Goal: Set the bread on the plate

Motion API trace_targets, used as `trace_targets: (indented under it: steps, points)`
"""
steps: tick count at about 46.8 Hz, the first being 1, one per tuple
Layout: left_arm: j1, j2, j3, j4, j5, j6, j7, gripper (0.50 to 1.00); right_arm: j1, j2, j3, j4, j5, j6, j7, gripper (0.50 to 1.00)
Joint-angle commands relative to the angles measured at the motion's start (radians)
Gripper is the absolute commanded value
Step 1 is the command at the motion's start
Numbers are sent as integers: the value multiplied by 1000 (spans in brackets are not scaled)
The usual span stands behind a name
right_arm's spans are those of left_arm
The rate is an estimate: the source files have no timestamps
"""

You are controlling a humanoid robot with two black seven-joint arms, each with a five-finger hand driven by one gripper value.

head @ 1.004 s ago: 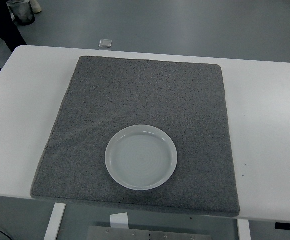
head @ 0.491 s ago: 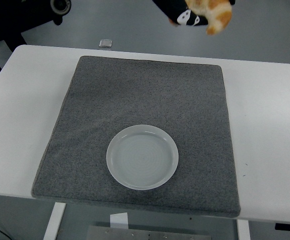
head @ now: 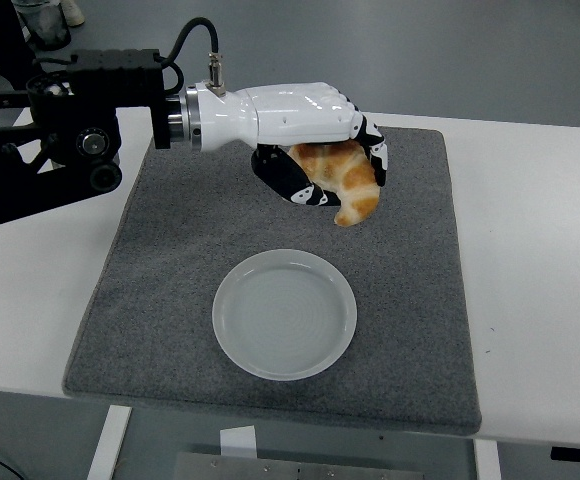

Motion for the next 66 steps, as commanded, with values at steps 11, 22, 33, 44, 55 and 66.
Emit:
trace_targets:
  steps: [11,22,33,44,55,66]
  points:
    - [179,-2,1,-58,129,9,-9,500,0,0,0,0,1,0,0,952]
    - [300,-2,3,-48,198,27,-29,500,0,0,0,0,1,0,0,952]
    - [391,-27,3,21,226,59,-43,500,0,0,0,0,1,0,0,952]
    - [421,-45,3,78,224,75,-60,500,0,0,0,0,1,0,0,952]
    - [460,-77,1,121,224,81,-60,500,0,0,0,0,1,0,0,952]
    - [463,-85,0,127,212,95,-58,500,0,0,1,0,1,0,0,952]
